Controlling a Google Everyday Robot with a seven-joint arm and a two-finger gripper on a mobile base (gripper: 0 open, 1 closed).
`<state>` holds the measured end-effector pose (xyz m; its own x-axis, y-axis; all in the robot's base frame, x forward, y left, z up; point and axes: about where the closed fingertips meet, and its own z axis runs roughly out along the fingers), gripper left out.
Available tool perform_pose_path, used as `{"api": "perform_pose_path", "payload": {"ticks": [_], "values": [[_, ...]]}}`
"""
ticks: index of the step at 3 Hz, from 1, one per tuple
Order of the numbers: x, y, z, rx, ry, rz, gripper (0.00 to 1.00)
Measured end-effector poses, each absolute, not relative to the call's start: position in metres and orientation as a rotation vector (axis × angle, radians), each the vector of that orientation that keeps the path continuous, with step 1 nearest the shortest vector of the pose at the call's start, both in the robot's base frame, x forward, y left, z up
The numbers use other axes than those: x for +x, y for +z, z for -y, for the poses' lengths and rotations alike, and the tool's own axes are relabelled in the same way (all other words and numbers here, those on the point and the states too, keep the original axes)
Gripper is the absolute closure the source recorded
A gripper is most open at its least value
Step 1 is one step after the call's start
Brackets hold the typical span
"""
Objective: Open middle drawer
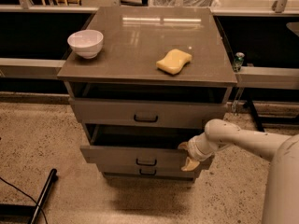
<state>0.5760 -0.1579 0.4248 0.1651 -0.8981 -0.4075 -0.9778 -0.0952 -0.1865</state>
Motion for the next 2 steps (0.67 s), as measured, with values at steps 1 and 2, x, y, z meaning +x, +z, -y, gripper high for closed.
{"api": "perform_pose_path", "payload": {"ticks": [1,2], "values": [[0.5759,0.4247,0.1579,-2.041,0.264,-1.777,0.22],[0.5759,0.4247,0.1579,-2.041,0.264,-1.777,0.01]]}}
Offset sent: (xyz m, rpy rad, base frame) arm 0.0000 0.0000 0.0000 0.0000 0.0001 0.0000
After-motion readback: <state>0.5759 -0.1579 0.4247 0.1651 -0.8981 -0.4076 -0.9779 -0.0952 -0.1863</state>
